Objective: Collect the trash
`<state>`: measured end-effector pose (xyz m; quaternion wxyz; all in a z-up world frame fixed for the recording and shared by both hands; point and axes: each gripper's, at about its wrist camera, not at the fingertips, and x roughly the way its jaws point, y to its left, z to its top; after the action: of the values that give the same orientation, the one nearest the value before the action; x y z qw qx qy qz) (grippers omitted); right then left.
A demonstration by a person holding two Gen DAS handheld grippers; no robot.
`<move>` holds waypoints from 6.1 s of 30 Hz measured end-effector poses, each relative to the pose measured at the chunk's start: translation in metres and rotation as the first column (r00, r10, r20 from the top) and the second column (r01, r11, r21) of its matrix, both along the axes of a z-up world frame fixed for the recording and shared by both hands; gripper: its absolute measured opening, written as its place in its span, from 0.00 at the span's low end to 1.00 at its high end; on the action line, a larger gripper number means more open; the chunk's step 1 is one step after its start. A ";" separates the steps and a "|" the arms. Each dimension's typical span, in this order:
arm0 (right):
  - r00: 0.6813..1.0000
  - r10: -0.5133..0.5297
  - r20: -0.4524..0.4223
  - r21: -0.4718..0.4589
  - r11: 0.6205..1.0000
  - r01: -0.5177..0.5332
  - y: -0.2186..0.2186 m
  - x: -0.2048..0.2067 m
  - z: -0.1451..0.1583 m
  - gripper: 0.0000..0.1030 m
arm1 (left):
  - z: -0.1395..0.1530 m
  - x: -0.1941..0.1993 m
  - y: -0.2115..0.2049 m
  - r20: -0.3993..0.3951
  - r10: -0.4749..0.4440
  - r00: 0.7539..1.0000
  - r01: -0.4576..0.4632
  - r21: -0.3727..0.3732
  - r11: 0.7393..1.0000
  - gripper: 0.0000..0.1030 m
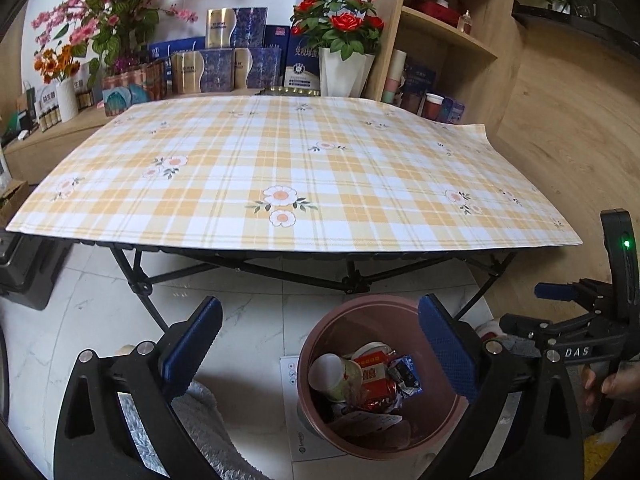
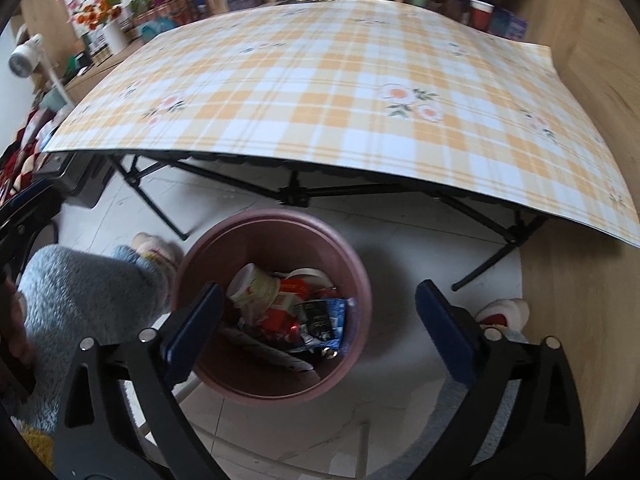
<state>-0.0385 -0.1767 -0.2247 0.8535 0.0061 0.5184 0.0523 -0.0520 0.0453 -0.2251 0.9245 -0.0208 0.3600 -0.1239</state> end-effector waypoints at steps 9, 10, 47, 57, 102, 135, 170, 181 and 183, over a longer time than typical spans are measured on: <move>0.997 -0.063 0.034 -0.001 0.998 0.063 -0.022 0.000 0.023 0.94 | 0.020 -0.002 -0.018 0.026 -0.035 0.999 0.033 0.088 0.996 0.93; 0.997 -0.061 0.054 -0.011 0.998 0.062 -0.023 0.000 0.031 0.94 | 0.025 -0.002 -0.020 0.040 -0.039 0.998 0.034 0.103 0.994 0.93; 0.830 -0.075 0.552 0.075 0.996 0.040 -0.036 -0.055 0.264 0.94 | 0.252 -0.070 -0.061 0.464 -0.060 0.884 0.006 0.117 0.993 0.94; 0.828 -0.079 0.555 0.088 0.995 0.035 -0.030 -0.060 0.265 0.94 | 0.253 -0.071 -0.056 0.482 0.002 0.876 -0.073 0.128 0.989 0.94; 0.846 -0.064 0.530 0.035 0.998 0.054 -0.022 -0.060 0.251 0.94 | 0.237 -0.075 -0.048 0.466 0.007 0.885 -0.091 0.157 0.983 0.94; 0.938 -0.140 0.318 0.121 0.987 0.106 -0.011 -0.043 0.181 0.94 | 0.180 -0.059 -0.015 0.300 0.083 0.950 -0.161 0.245 0.956 0.94; 0.902 -0.221 0.371 0.064 0.975 0.212 -0.010 -0.056 0.166 0.94 | 0.167 -0.062 -0.007 0.274 0.070 0.959 -0.130 0.209 0.969 0.94; 0.831 -0.105 0.546 -0.027 0.989 0.143 0.009 -0.080 0.197 0.94 | 0.174 -0.071 -0.016 0.298 0.046 0.953 -0.108 0.197 0.974 0.94; 0.820 -0.096 0.564 -0.031 0.990 0.138 0.010 -0.084 0.200 0.94 | 0.175 -0.073 -0.018 0.301 0.041 0.953 -0.107 0.205 0.973 0.94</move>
<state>-0.1223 -0.1671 -0.0248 0.9693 -0.0078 0.2450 -0.0190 -0.1252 0.0272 -0.0506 0.9684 0.0864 0.2285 -0.0501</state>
